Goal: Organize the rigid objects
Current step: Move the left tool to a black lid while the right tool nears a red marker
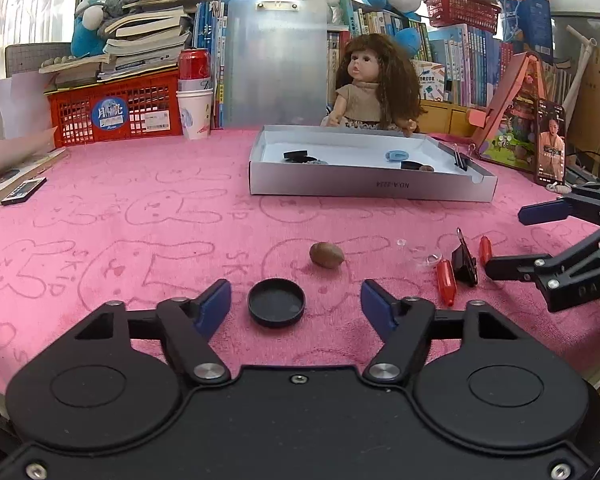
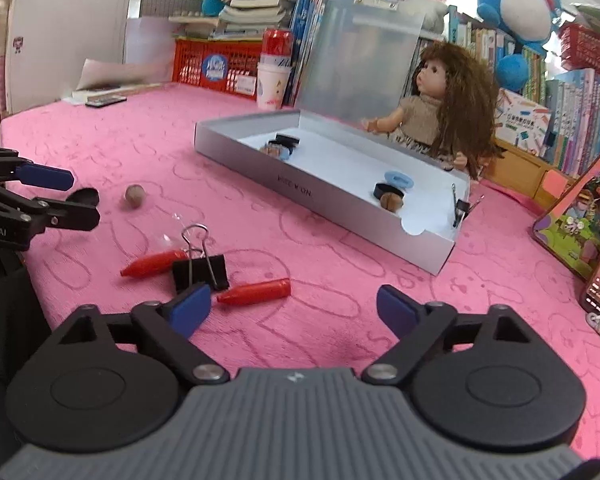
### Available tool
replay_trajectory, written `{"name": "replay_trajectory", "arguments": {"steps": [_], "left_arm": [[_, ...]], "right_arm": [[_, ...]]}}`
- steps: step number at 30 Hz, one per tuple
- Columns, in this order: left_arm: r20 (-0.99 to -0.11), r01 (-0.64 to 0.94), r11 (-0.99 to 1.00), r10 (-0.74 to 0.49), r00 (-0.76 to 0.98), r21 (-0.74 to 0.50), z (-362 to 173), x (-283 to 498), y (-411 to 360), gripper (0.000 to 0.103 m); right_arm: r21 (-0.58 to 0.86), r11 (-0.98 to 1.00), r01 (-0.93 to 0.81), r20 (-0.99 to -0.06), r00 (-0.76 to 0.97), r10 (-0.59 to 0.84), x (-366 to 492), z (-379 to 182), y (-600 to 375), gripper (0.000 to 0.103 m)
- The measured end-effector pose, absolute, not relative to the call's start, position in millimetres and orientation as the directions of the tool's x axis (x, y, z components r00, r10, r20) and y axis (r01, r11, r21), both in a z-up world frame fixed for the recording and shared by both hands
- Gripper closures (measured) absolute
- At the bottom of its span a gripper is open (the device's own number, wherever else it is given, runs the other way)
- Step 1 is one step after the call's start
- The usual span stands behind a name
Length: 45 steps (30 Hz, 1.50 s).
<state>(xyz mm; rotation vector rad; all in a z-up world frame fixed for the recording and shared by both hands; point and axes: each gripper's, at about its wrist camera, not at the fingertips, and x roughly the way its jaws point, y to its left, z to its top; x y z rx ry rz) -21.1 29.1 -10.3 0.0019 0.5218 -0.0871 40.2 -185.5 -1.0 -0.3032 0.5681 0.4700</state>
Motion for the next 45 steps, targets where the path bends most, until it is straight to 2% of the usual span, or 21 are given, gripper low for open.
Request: {"name": "replay_trajectory", "arguments": {"steps": [4, 9, 15, 22, 29, 37, 39, 44, 45], "left_arm": [[-0.505, 0.085, 0.996, -0.082, 0.859, -0.018, -12.2, -19.9, 28.8, 0.047], [-0.501, 0.08, 0.997, -0.073, 0.862, -0.006, -14.9, -21.3, 26.5, 0.052], [-0.492, 0.072, 0.997, -0.062, 0.868, 0.001, -16.4, -21.7, 24.4, 0.053], [-0.484, 0.066, 0.998, -0.051, 0.874, 0.014, -18.6, -22.4, 20.8, 0.053], [-0.483, 0.055, 0.998, -0.042, 0.875, 0.013, -18.2, -21.2, 20.7, 0.057], [-0.475, 0.066, 0.998, -0.047, 0.878, 0.024, -16.5, -20.7, 16.2, 0.072], [-0.474, 0.067, 0.997, -0.048, 0.879, 0.023, -16.4, -20.3, 15.9, 0.073], [-0.468, 0.063, 0.998, -0.044, 0.883, 0.025, -16.9, -20.6, 14.9, 0.072], [-0.467, 0.061, 0.998, -0.043, 0.883, 0.024, -16.9, -20.7, 15.1, 0.072]], "right_arm": [[-0.116, 0.839, -0.532, -0.596, 0.713, 0.37, 48.6, -2.6, -185.1, 0.021], [-0.093, 0.836, -0.54, -0.598, 0.702, 0.387, 49.9, -3.0, -181.6, 0.028], [-0.01, 0.889, -0.458, -0.588, 0.722, 0.365, 45.3, -6.2, -181.5, 0.039], [-0.018, 0.92, -0.391, -0.544, 0.776, 0.319, 30.5, -11.2, -171.7, 0.054], [-0.018, 0.939, -0.344, -0.524, 0.803, 0.284, 23.6, -12.5, -167.6, 0.055], [-0.027, 0.972, -0.235, -0.46, 0.866, 0.197, 6.3, -21.6, -158.5, 0.055], [-0.028, 0.981, -0.193, -0.449, 0.879, 0.16, 2.4, -22.8, -155.2, 0.054], [-0.038, 0.994, -0.107, -0.434, 0.897, 0.08, -5.6, -23.8, -149.8, 0.05], [-0.05, 0.992, -0.117, -0.43, 0.899, 0.085, -6.8, -24.0, -149.1, 0.04]]}}
